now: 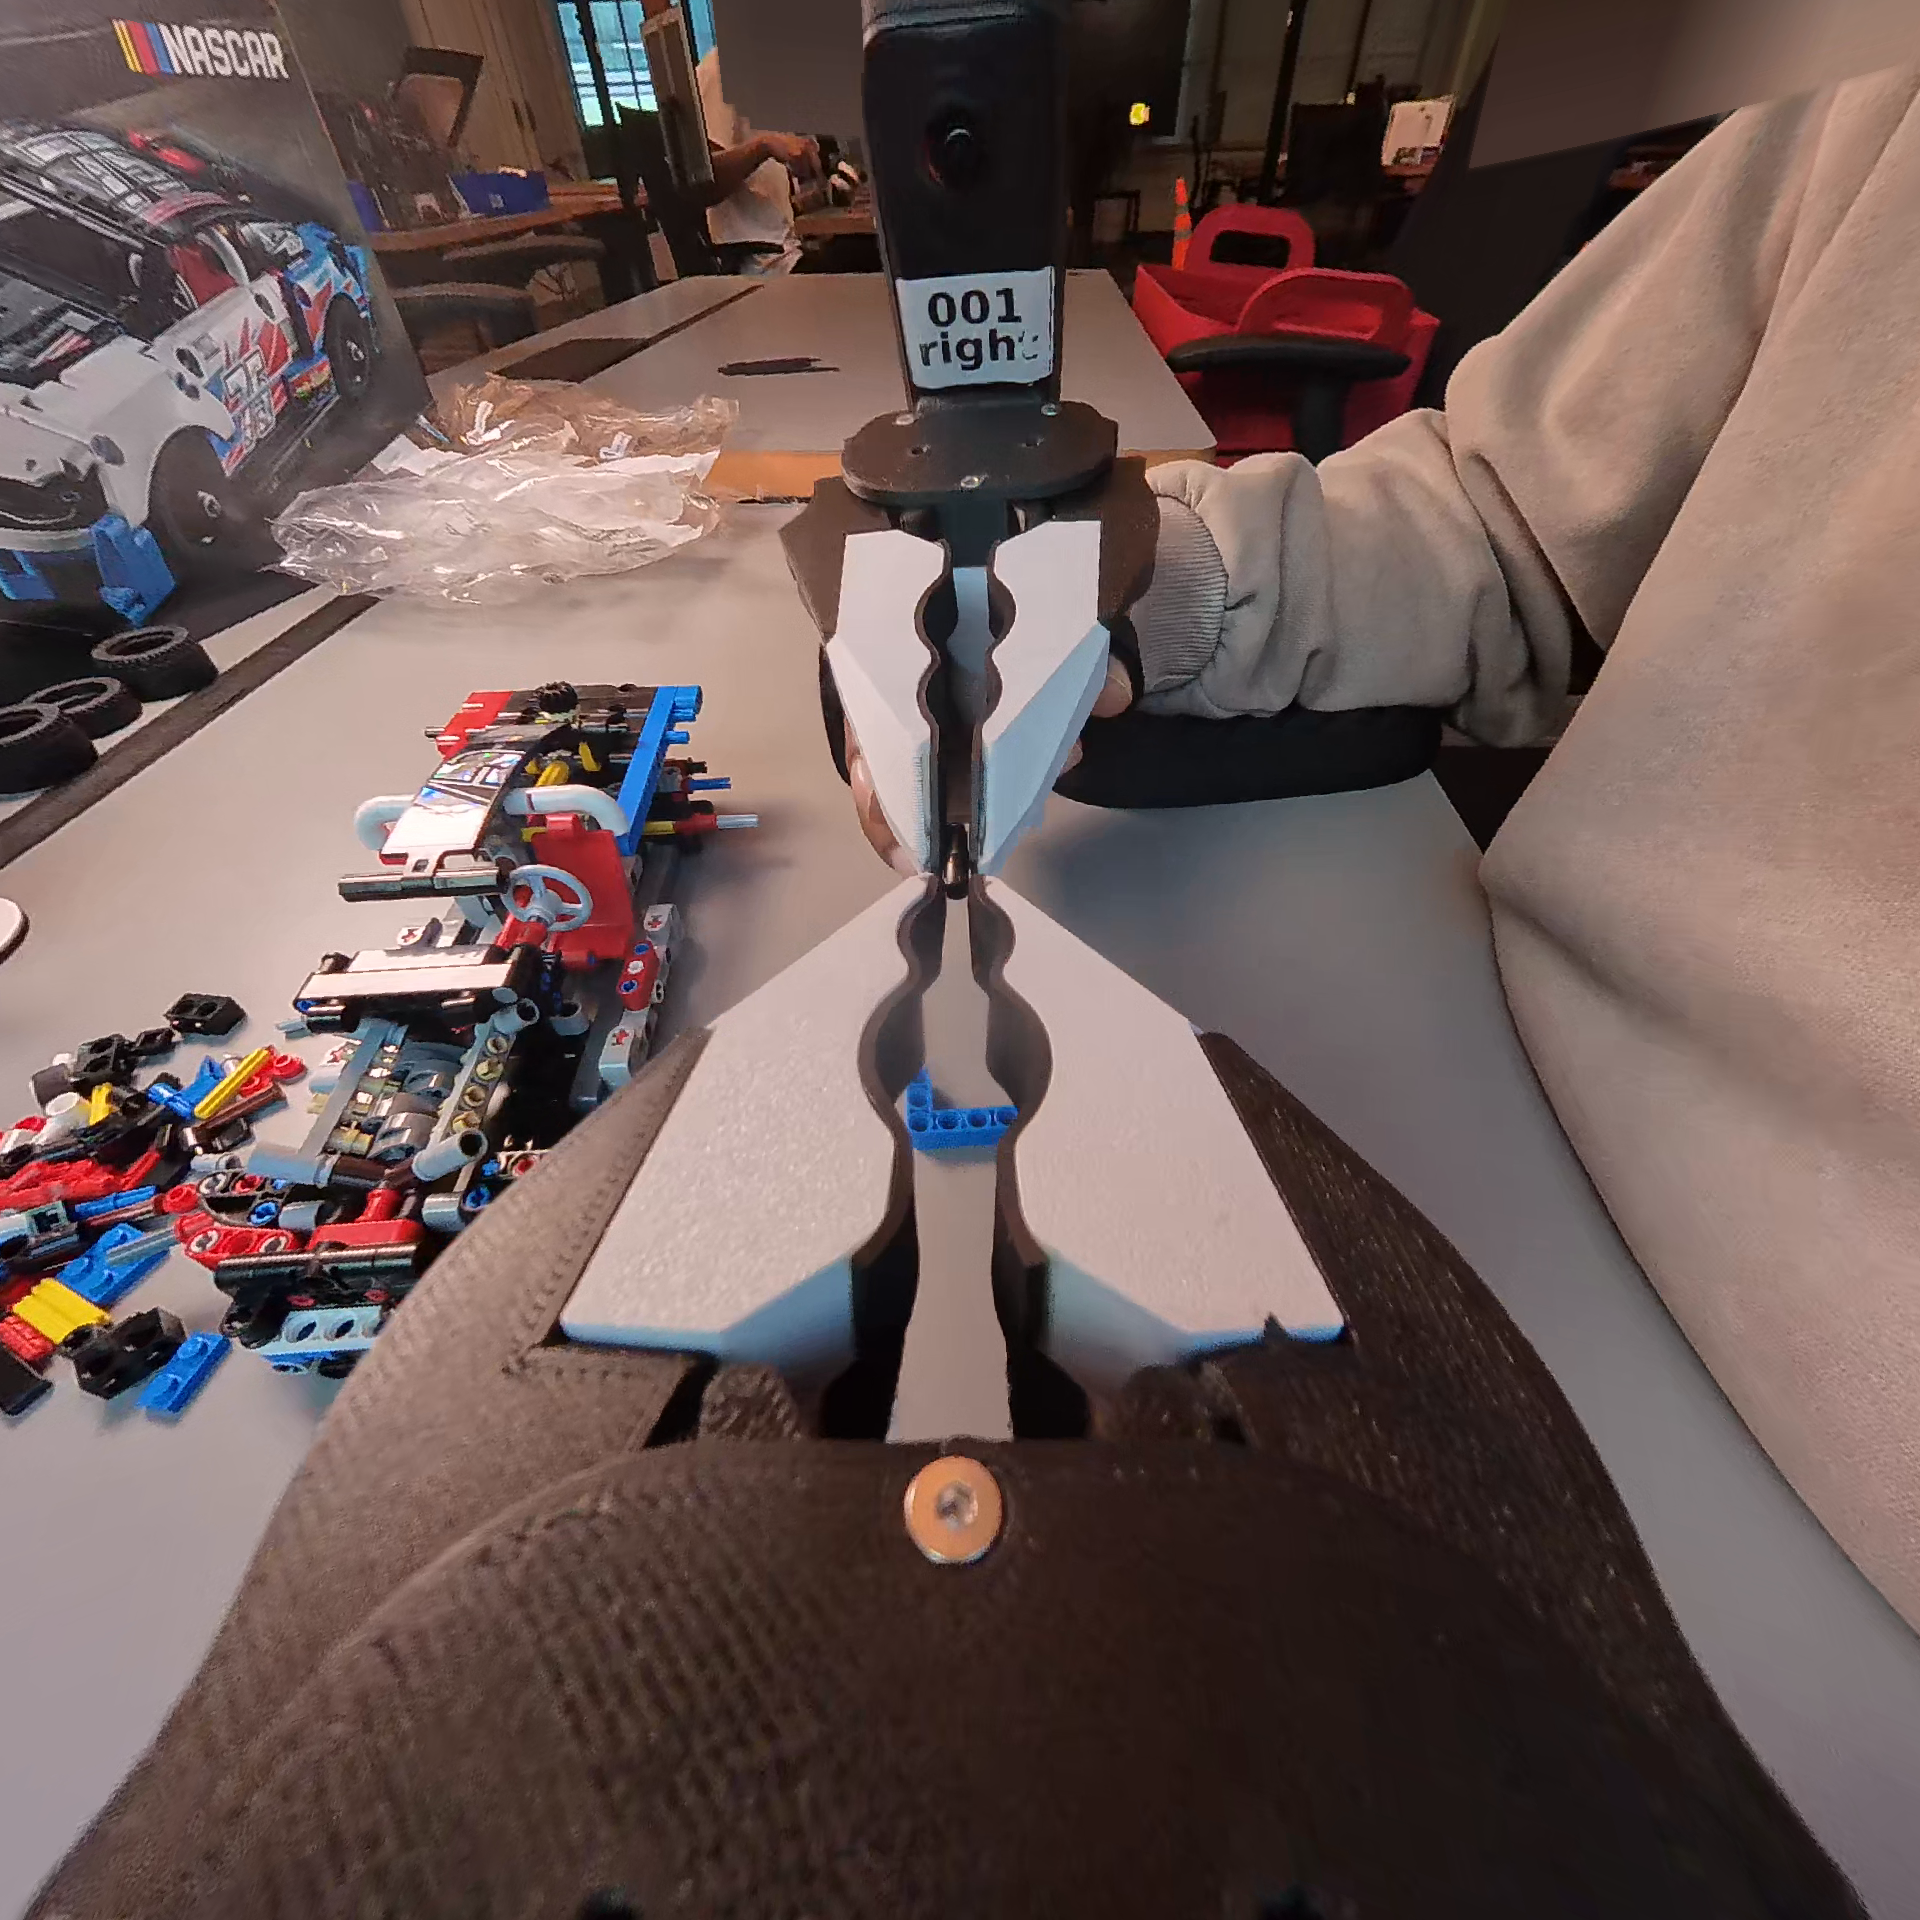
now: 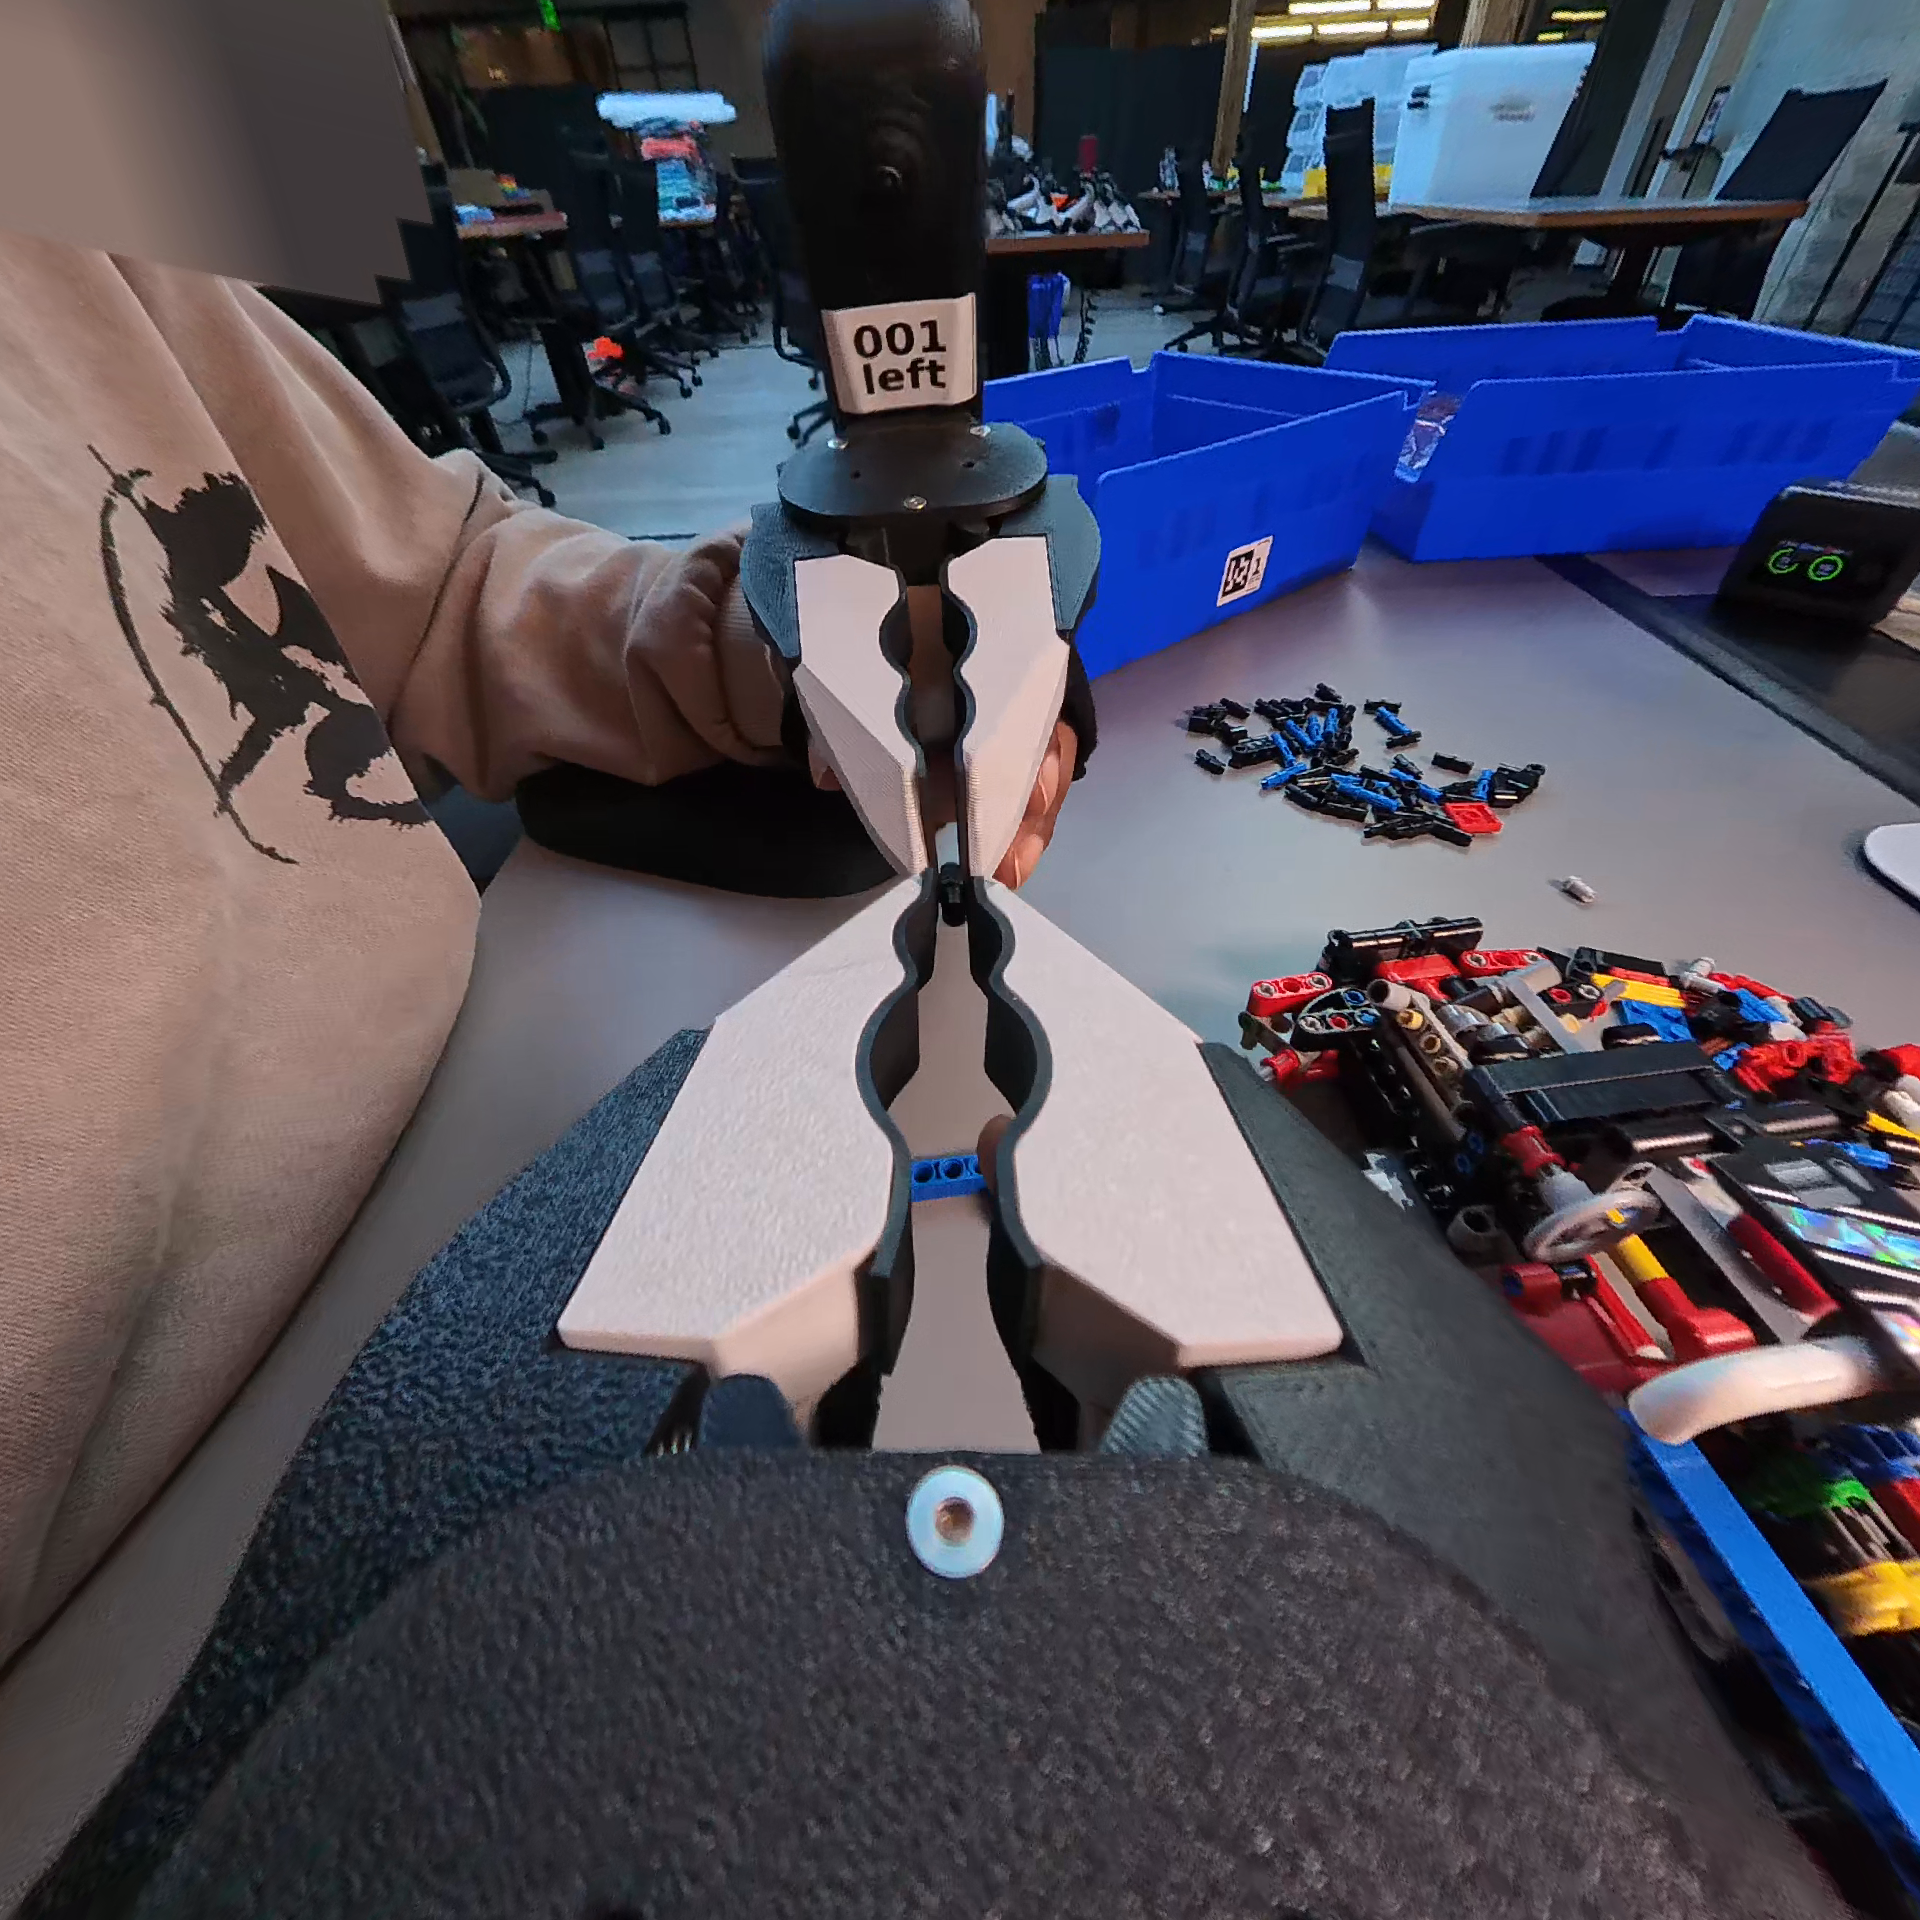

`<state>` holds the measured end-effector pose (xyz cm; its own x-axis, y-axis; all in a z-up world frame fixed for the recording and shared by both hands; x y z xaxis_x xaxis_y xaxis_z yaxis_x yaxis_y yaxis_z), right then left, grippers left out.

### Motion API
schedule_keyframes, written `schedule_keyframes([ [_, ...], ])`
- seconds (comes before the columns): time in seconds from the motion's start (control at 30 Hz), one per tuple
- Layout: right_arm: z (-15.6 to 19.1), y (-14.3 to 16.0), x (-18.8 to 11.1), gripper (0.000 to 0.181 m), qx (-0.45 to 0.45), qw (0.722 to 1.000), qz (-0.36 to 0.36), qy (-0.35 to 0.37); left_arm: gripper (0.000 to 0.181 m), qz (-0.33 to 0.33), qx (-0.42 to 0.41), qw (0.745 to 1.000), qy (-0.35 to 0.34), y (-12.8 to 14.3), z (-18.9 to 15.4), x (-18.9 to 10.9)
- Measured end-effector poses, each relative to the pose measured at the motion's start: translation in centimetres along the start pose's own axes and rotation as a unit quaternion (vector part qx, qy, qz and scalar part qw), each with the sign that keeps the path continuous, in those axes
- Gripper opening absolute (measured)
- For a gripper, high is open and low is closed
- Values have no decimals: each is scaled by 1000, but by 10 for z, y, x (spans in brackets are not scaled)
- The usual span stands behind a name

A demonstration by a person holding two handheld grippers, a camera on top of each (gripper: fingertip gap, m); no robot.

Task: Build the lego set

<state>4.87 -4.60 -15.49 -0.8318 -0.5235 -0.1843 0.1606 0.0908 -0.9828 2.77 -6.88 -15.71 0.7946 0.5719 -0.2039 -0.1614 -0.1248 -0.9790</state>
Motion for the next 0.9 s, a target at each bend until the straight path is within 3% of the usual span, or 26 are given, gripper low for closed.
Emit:
schedule_keyframes([
  [0.3, 4, 7, 1, 4, -34, 999, 39, 0, 2, 2, -49, 998, 36, 5, -3, 2],
  [0.5, -2, 15, 0, 4, -43, 997, 64, 11, 2, 24, -58, 998, 19, 15, 3, 7],
  [0.67, -27, 15, -18, 4, -46, 993, 86, 58, 49, 132, -39, 990, -12, 48, 8, 12],
  [0.9, -30, 29, -23, 4, -61, 981, 171, 65, 70, 254, -32, 966, 41, 76, -1, 20],
])
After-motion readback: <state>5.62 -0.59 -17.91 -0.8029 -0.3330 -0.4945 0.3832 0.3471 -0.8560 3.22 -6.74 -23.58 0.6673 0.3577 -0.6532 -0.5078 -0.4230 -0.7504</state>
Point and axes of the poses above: each gripper's, where its closed fingertips meet, x out along the fingers, y out of its underside, z = x × y across the jaws, the point moved 2 cm from there along -x, back along the fingers, and after that the axes turned 8 degrees about y, right-handed, at the moved point
